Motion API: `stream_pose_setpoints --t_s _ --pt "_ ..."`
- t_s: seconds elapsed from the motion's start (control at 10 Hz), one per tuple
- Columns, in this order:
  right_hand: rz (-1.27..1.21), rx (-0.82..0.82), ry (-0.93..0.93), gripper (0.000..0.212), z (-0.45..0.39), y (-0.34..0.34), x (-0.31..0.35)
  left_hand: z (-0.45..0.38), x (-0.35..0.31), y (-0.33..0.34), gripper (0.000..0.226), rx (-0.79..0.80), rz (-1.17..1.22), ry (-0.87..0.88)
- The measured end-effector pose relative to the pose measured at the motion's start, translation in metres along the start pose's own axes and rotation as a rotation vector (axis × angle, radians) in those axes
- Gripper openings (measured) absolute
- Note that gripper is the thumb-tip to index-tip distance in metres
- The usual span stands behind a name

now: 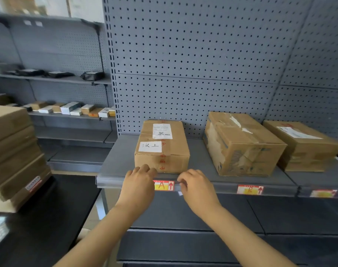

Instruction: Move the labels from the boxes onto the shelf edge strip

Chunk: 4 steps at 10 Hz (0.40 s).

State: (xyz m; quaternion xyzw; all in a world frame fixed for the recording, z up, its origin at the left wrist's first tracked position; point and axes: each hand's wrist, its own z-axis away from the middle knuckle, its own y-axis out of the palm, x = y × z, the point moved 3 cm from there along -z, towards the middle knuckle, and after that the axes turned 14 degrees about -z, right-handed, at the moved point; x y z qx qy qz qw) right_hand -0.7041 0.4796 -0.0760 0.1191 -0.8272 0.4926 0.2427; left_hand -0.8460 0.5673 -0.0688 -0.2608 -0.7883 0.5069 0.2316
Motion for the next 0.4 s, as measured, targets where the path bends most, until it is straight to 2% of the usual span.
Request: stream_pose_setpoints --t_s 0.4 --pt "-0.110 -0.101 -0.157 0.017 0.085 -0.120 0.047 0.063 -0.057 -0.111 0.031 -0.123 -0.019 -0.042"
